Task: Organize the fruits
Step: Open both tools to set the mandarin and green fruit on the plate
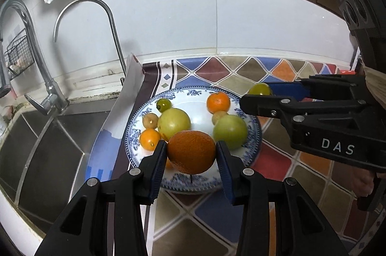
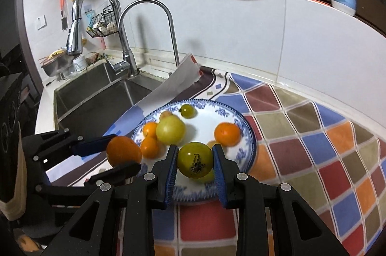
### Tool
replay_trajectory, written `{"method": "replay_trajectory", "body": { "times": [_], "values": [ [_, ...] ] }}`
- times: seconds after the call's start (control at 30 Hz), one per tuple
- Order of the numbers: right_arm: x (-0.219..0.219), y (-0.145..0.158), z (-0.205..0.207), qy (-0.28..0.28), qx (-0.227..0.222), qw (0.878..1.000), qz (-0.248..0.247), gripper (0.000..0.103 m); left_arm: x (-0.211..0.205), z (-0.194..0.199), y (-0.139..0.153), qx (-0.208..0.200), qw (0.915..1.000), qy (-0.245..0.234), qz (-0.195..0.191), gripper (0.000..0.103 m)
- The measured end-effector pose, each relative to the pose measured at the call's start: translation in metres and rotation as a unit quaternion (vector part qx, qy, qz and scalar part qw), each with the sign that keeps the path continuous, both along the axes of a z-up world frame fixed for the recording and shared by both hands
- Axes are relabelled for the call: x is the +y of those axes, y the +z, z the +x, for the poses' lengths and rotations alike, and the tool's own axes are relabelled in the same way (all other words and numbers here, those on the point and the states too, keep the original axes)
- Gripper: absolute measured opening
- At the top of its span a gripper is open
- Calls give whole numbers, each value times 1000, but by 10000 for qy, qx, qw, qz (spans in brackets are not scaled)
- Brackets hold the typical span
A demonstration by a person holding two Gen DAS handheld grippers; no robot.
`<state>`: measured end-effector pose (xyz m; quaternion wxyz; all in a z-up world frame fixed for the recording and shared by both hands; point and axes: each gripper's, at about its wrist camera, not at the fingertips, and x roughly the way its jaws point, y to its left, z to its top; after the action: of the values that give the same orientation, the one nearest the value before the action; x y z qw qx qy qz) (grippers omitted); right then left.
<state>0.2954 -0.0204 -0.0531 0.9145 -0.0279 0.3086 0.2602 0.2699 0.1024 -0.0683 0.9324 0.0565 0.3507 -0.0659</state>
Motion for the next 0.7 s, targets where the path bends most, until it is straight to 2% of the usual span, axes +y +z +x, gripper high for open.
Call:
{"method": "replay_trajectory", "body": {
  "times": [0.33, 0.6, 0.67, 0.7],
  "values": [
    [15, -16, 46, 260, 168, 9995, -47, 30, 7, 34, -18, 184, 9998, 27, -38, 41],
    [19, -23, 62, 302, 212, 9993, 13, 30, 5, 42, -24, 253, 9997, 27, -36, 41],
    [19, -22, 63, 288, 173, 9994, 21, 30, 5, 41, -21, 183, 9998, 12, -53, 52],
    [19, -22, 63, 284, 171, 9994, 26, 31, 5, 39, -18, 121, 9999, 54, -52, 54]
  ]
}}
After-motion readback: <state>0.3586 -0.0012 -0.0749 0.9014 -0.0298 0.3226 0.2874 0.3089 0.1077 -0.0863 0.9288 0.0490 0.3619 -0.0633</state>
